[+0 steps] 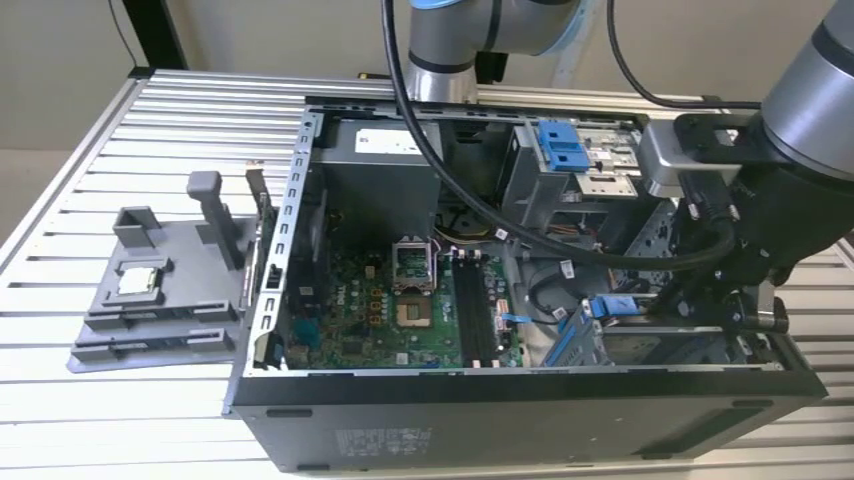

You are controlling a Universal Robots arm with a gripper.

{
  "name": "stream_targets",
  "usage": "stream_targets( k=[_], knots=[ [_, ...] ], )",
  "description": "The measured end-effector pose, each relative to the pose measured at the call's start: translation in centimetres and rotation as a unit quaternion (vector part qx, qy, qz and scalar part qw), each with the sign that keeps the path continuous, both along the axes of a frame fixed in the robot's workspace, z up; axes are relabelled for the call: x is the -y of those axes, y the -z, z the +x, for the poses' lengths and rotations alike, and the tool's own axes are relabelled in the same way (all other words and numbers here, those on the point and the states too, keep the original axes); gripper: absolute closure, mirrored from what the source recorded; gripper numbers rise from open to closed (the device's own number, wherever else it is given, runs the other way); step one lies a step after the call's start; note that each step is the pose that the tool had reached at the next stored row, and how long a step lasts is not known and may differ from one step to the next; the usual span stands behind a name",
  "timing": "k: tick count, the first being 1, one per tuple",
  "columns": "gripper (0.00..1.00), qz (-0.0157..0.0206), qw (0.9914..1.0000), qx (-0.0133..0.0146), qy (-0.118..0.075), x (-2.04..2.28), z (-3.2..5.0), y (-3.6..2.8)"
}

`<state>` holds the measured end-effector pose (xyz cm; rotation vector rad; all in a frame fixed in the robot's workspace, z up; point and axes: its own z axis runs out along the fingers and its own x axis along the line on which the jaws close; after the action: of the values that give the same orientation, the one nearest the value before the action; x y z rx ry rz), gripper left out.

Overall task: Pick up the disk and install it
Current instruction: 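Insert the first disk wire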

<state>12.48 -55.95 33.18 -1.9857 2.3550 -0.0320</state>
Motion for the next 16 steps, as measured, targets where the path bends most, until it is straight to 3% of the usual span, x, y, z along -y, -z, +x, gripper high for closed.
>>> stream_targets(
  k=[3, 6, 9, 12, 16],
  knots=[
    [1.0, -0.0001, 1.0, 0.0, 0.0, -0.03, -0.16, -0.17],
    [1.0, -0.0004, 0.99999, 0.0, -0.004, -0.33, -0.19, -0.35],
    [1.0, -0.0062, 0.99992, 0.0002, -0.011, -0.81, -0.19, -0.35],
    [1.0, -0.0073, 0.9998, 0.0003, -0.019, -1.28, -0.19, -0.35],
    [1.0, -0.0086, 0.99965, 0.0006, -0.025, -1.37, -0.18, -0.31]
  ],
)
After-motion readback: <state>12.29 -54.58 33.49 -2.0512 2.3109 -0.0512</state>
